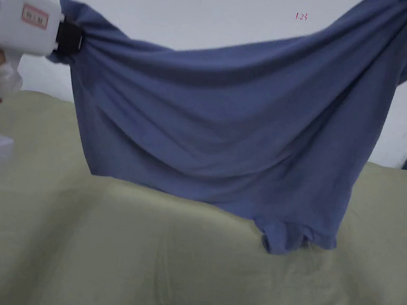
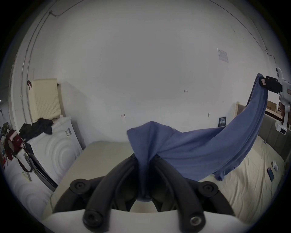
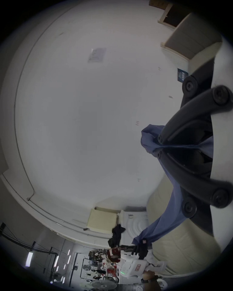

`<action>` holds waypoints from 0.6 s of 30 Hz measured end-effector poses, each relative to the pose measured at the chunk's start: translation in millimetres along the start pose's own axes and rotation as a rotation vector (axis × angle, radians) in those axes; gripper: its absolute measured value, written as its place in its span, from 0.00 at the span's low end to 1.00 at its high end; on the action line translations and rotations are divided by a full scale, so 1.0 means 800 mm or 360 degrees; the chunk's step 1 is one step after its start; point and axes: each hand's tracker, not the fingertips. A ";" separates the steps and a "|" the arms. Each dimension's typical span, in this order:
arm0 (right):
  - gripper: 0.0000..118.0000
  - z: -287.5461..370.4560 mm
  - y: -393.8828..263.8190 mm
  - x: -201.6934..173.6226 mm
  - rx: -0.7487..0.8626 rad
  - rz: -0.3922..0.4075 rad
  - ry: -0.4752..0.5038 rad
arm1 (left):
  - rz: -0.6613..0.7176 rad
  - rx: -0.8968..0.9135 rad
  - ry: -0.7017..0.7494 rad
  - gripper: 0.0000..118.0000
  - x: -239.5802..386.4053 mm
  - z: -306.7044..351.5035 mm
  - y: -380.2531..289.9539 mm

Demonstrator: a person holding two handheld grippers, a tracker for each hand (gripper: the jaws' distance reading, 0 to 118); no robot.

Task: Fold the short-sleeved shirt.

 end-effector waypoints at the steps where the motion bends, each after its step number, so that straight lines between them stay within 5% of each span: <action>1: 0.03 0.008 -0.016 -0.005 -0.0016 -0.0001 0.0007 | -0.0014 -0.0051 -0.0011 0.09 0.012 0.016 -0.019; 12: 0.03 0.164 -0.176 -0.047 -0.0222 -0.0231 0.0167 | -0.0002 -0.0233 -0.0196 0.09 0.005 0.124 -0.206; 18: 0.03 0.262 -0.249 -0.088 -0.0342 -0.0480 0.0218 | 0.0110 -0.0287 -0.0376 0.09 0.011 0.198 -0.294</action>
